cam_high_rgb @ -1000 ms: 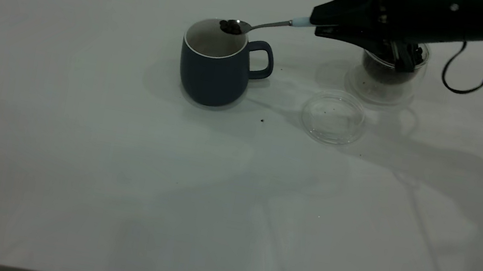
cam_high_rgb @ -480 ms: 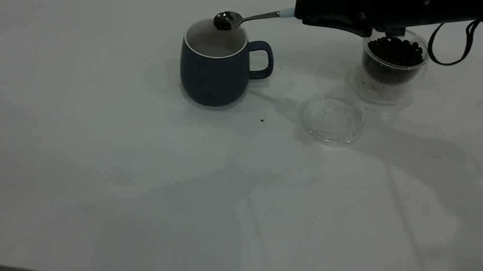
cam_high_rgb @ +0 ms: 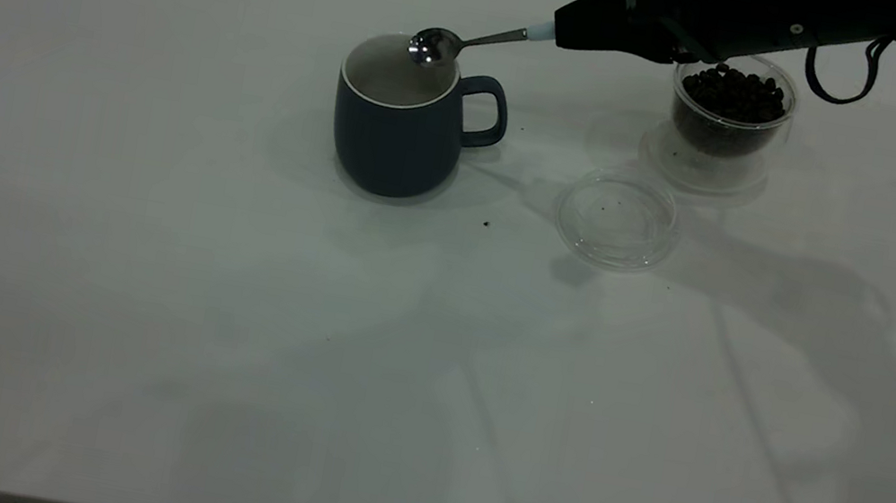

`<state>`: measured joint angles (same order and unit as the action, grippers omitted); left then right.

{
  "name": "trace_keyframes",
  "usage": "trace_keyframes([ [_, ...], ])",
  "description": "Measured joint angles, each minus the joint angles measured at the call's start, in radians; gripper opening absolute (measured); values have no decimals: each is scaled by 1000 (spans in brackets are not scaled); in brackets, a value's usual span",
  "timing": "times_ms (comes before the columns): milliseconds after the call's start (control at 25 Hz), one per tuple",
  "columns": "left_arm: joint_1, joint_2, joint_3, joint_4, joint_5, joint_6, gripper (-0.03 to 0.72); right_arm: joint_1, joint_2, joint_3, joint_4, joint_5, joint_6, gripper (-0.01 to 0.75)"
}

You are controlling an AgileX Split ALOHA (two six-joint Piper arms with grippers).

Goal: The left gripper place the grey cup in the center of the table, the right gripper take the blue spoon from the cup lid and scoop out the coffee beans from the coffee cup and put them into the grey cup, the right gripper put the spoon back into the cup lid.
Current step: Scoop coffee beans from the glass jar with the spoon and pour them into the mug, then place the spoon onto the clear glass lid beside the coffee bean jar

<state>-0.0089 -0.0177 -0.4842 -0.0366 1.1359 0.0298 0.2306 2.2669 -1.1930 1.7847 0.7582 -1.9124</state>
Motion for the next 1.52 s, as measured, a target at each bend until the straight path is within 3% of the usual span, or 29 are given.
trace_keyframes([
  [320,0,0,0,0,0,1,592,-31,-196,166,-1,14,322,108],
  [480,0,0,0,0,0,1,592,-116,-294,312,0,7,436,108],
  [760,0,0,0,0,0,1,592,-255,-305,480,2,-10,481,108],
  [1160,0,0,0,0,0,1,592,-344,-96,443,7,84,470,108],
  [1520,0,0,0,0,0,0,592,-348,71,297,8,104,466,108],
])
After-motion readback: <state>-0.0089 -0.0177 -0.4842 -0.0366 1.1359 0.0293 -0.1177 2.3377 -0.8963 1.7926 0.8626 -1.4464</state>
